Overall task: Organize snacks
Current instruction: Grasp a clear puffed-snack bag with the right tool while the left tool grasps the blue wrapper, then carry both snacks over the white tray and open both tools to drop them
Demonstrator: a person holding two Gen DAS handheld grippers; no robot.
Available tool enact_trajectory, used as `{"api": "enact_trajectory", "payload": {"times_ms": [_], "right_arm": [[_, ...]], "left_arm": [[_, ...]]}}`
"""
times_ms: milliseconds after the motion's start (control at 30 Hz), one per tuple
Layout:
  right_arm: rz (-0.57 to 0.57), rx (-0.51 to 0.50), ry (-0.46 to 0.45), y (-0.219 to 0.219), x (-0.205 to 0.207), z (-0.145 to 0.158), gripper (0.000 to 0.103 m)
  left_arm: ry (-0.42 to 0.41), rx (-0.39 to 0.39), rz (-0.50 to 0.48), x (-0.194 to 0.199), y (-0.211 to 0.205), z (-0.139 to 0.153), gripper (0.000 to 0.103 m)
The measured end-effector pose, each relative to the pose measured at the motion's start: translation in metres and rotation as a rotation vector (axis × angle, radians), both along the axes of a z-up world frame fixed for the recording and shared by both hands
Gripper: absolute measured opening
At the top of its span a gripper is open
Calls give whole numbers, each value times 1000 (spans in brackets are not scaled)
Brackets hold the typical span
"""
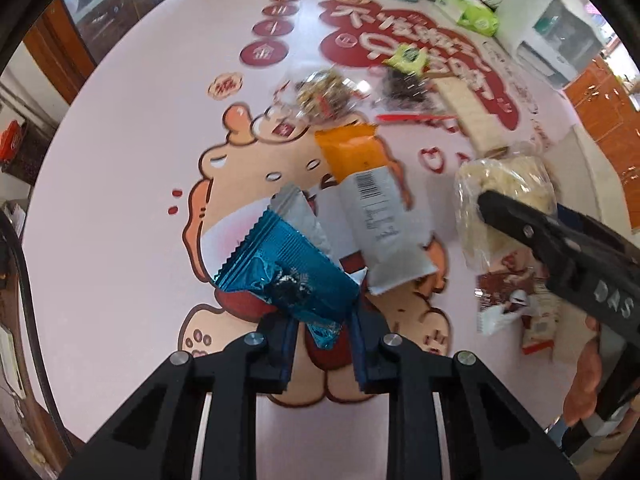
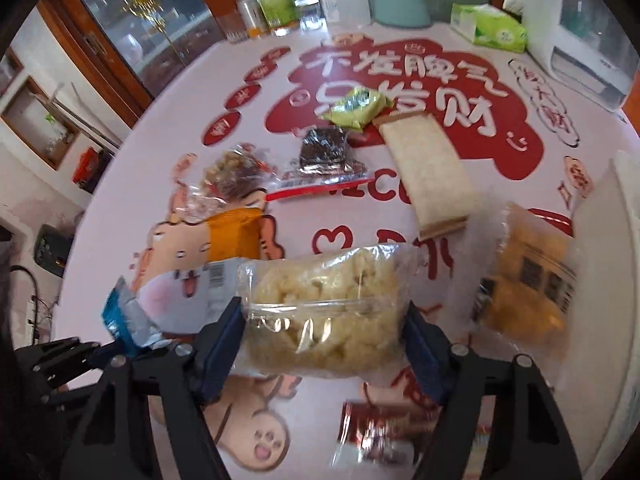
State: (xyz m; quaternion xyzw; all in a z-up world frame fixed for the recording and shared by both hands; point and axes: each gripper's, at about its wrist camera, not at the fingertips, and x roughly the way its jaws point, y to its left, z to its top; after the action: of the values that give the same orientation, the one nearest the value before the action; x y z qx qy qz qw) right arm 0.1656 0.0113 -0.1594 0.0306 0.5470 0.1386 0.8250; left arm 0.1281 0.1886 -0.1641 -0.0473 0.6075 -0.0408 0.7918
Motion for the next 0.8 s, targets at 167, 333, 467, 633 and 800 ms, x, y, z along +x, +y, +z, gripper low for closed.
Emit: {"api": "enact_trajectory", "payload": {"times_ms": [167,333,467,633,800], "right_arm": [[5,38,-72,-11,-25,37,75],[-12,64,-154,-32,-63,77,75],[-53,78,-203,-59,-85,101,75],[-144,75,-260,-102,-110,123,75],[-272,29,-310,-150,-130,136,75]], "left_arm": [[-72,-6,-60,-10,-22,41,21],[-148,-23,-139,-18,-59,82,21],[-204,-34,-223,-23,-97,111,21],[-240,-54,-328,-31,-150,134,21],[-266,-82,-443,-37,-210,150,21]]}}
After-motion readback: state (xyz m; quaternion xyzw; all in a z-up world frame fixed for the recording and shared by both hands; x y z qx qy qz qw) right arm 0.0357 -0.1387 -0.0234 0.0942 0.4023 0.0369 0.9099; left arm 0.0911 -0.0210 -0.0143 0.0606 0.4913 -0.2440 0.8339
